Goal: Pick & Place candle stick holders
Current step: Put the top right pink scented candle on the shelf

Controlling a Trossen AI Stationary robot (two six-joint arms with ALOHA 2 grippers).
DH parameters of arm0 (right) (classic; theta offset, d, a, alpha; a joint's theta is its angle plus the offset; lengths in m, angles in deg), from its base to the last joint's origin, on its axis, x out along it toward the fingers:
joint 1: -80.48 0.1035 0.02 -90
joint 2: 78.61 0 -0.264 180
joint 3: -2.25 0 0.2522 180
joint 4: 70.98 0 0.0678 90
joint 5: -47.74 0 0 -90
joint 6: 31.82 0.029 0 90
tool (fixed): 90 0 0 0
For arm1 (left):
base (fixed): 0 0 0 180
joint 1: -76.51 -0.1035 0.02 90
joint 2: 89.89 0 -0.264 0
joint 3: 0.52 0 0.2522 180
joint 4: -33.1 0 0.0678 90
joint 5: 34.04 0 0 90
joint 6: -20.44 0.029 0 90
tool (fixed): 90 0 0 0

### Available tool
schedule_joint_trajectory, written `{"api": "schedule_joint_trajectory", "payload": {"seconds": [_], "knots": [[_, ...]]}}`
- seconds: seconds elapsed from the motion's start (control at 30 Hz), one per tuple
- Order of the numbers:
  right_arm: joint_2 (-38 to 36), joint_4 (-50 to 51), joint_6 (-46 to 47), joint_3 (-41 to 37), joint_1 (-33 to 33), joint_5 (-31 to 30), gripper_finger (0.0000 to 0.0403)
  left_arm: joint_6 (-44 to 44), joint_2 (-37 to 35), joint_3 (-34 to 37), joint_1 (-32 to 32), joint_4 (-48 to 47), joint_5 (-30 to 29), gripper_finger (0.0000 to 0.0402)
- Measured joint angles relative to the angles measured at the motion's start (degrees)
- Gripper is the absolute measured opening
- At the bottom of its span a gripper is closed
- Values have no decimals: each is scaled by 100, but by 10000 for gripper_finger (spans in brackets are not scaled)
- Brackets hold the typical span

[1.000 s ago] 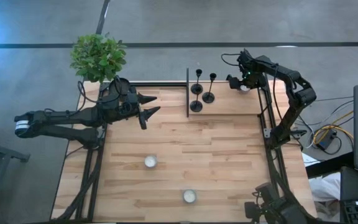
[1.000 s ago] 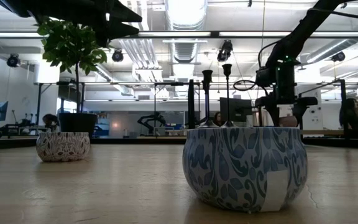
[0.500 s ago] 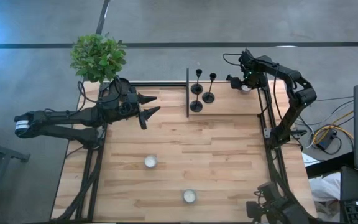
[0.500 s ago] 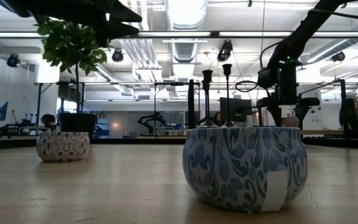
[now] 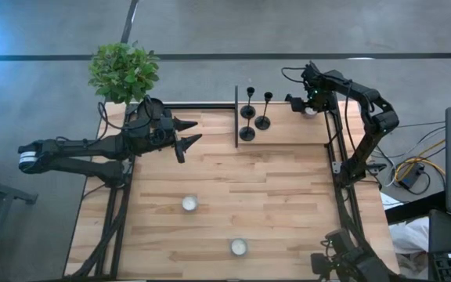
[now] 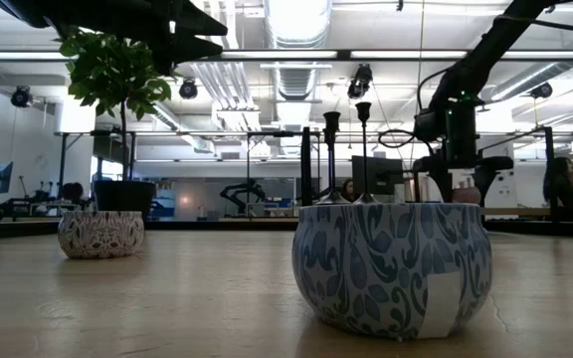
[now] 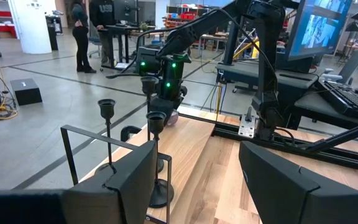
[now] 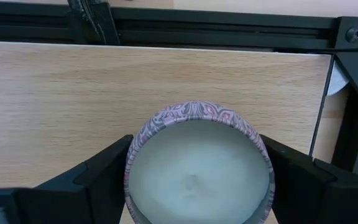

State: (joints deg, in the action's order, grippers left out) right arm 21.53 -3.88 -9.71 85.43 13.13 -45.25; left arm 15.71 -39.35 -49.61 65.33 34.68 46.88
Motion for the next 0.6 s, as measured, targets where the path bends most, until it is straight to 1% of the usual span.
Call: {"api": "schedule_joint_trajectory", "payload": {"seconds": [0.2, 0.47, 0.6], "knots": [[0, 5, -2, 0, 0, 2, 295, 0, 0, 0, 2, 1, 2, 236], [0, 5, -4, 11, 2, 136, 320, 0, 1, 0, 2, 1, 0, 236], [0, 5, -4, 15, 2, 136, 324, 0, 0, 0, 0, 0, 1, 236]]}}
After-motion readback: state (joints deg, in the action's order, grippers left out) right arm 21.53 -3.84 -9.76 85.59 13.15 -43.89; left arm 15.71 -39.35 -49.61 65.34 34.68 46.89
